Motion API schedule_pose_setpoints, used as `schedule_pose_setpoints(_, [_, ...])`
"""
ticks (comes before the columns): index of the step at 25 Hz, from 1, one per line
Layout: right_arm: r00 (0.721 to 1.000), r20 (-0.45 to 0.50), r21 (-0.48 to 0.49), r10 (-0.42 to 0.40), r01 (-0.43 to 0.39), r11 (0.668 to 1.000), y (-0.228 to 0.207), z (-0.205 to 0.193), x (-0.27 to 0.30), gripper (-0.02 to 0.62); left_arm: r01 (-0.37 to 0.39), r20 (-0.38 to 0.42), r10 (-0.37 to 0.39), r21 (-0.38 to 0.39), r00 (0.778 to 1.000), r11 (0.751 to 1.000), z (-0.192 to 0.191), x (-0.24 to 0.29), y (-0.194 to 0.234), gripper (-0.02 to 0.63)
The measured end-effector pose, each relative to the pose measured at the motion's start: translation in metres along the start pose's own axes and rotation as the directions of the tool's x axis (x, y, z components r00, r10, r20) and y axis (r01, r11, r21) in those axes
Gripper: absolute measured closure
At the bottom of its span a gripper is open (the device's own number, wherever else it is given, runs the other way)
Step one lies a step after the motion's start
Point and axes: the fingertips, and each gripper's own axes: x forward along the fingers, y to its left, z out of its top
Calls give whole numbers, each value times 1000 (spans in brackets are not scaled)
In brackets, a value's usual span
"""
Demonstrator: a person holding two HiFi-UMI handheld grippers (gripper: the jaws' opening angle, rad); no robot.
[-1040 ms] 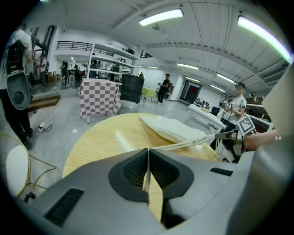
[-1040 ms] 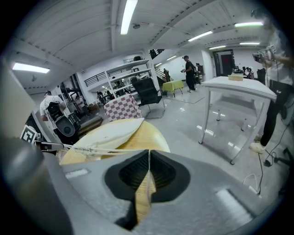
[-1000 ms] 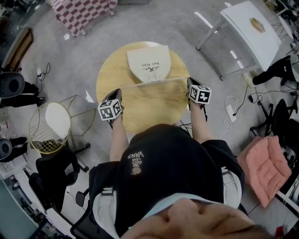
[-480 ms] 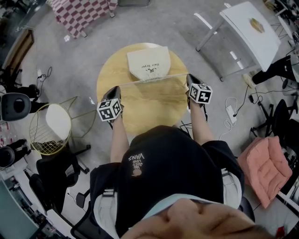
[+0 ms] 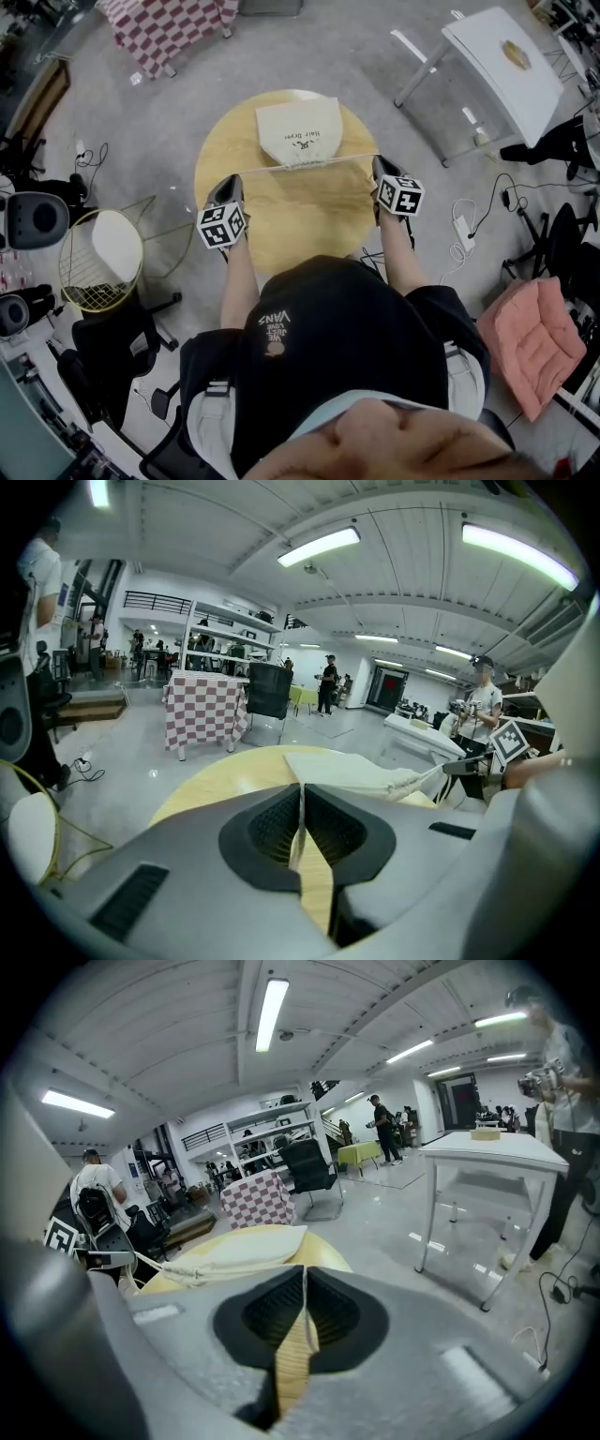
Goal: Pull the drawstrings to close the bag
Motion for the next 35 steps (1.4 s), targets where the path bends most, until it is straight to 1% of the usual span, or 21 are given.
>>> schedule_pose_setpoints(9, [999, -34, 11, -2, 2, 1000, 2, -20, 5, 588, -13, -12, 12, -77, 1000, 997, -24, 3, 4, 588])
schedule_pose_setpoints(15, [998, -63, -16, -23, 22, 1000, 2, -34, 6, 584, -13, -16, 12, -78, 1000, 997, -30, 3, 3, 588])
schedule_pose_setpoints(23, [998, -67, -19, 0, -1, 1000, 7, -38, 8, 577, -11, -51, 7, -84, 999, 996, -40, 6, 1, 586])
schedule_pose_setpoints(25, [998, -69, -17, 5, -6, 1000, 8, -40, 9, 575, -14, -57, 9, -89, 998, 996, -42, 6, 2, 576])
schedule_pose_setpoints(27, [997, -72, -17, 10, -11, 1000, 9, -41, 9, 574, -13, -64, 7, -93, 998, 996, -45, 7, 2, 546])
schedule_pose_setpoints(29, [997, -80, -16, 16, -17, 1000, 11, -44, 11, 539, -8, -68, 1, -101, 998, 995, -47, 8, 1, 522])
schedule_pose_setpoints(30, [996, -84, -15, 17, -19, 1000, 11, -46, 12, 524, -6, -68, -1, -104, 998, 995, -48, 8, 1, 520])
schedule_pose_setpoints(34, [997, -81, -8, 17, -18, 1000, 12, -48, 10, 522, -3, -65, -4, -105, 998, 994, -49, 6, 0, 520])
schedule_pose_setpoints(35, [997, -79, -8, 17, -18, 1000, 12, -48, 10, 510, -3, -63, -3, -106, 998, 994, -49, 6, 0, 520])
